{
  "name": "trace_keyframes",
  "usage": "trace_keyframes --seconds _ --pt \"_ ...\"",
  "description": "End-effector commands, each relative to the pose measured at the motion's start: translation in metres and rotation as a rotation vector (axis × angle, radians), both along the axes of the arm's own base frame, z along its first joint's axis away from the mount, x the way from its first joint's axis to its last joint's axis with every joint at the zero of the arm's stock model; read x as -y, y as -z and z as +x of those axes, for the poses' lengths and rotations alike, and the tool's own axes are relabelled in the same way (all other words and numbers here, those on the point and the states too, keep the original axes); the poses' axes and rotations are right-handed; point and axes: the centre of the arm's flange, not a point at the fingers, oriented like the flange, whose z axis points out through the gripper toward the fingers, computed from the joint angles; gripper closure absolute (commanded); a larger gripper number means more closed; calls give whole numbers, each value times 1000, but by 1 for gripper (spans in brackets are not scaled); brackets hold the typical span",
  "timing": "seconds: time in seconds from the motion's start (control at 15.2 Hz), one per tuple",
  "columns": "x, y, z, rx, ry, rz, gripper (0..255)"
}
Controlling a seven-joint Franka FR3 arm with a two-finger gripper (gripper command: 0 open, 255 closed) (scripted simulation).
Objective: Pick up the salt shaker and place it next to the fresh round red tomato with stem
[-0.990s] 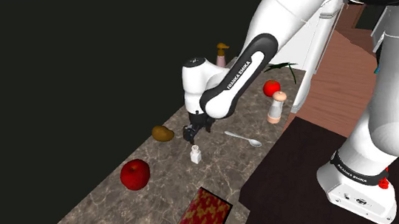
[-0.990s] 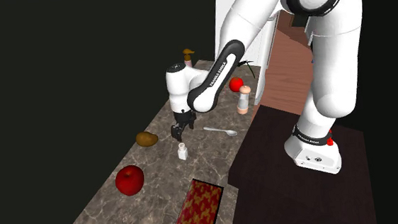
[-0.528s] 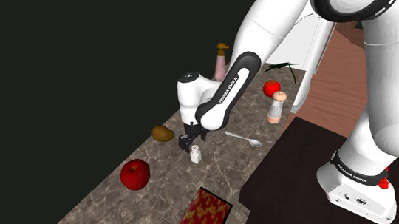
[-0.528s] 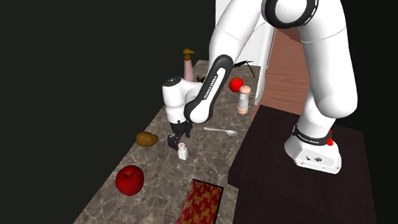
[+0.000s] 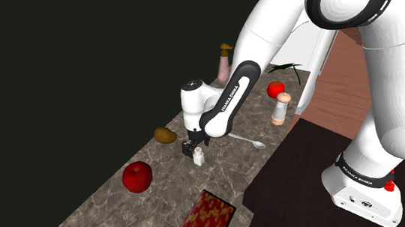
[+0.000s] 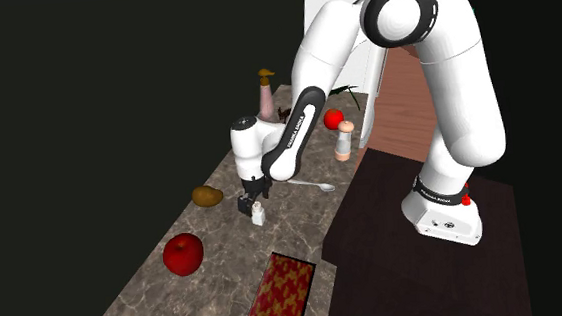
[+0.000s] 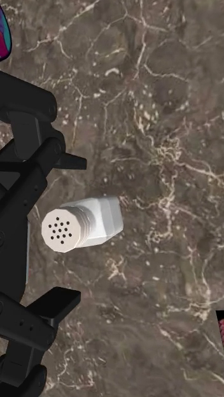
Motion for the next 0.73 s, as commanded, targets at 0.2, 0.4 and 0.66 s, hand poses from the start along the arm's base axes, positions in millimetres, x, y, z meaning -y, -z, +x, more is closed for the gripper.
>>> trace_keyframes --seconds 0.2,0.4,0.66 --pt "0 0 0 0 0 0 255" --pt "0 0 0 0 0 0 255" --pt "0 0 0 0 0 0 255"
